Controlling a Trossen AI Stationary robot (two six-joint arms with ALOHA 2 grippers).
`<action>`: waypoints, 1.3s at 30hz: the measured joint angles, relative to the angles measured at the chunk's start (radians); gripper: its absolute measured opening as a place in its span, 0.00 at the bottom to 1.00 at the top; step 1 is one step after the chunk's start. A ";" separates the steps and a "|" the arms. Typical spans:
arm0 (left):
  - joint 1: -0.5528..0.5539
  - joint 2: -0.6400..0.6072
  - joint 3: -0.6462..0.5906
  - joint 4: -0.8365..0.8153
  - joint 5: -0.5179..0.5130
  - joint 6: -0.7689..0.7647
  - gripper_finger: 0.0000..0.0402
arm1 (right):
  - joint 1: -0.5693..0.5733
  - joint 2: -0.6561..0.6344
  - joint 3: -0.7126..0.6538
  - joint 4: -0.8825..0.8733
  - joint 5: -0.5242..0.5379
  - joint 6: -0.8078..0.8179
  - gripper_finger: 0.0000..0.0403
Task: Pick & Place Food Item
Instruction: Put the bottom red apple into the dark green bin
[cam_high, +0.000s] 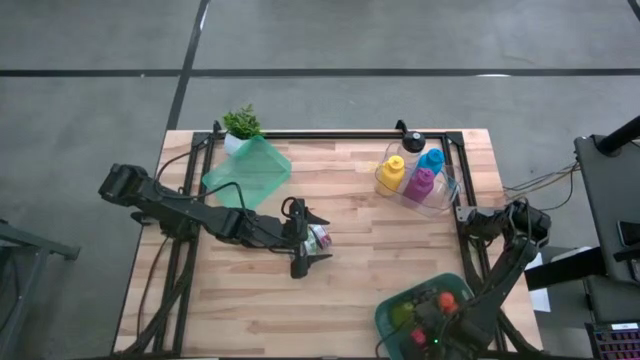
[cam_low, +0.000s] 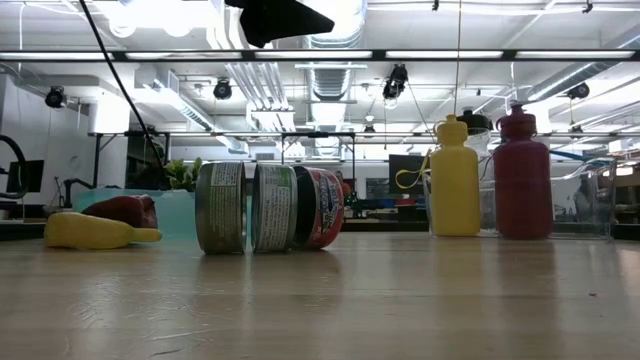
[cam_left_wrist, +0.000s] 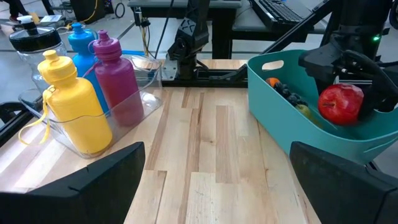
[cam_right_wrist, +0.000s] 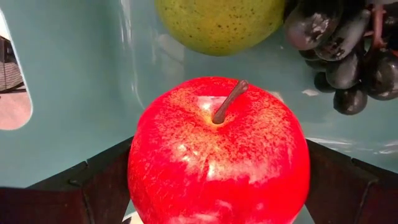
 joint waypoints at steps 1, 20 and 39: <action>0.000 0.000 0.000 0.000 0.000 0.000 1.00 | 0.000 0.000 0.000 0.000 0.000 0.008 0.91; 0.000 0.000 0.000 0.000 0.000 0.000 1.00 | 0.002 -0.002 -0.035 -0.026 0.071 0.146 0.91; 0.000 0.000 0.000 0.000 0.000 0.000 1.00 | 0.004 -0.005 -0.042 -0.024 0.130 0.164 0.98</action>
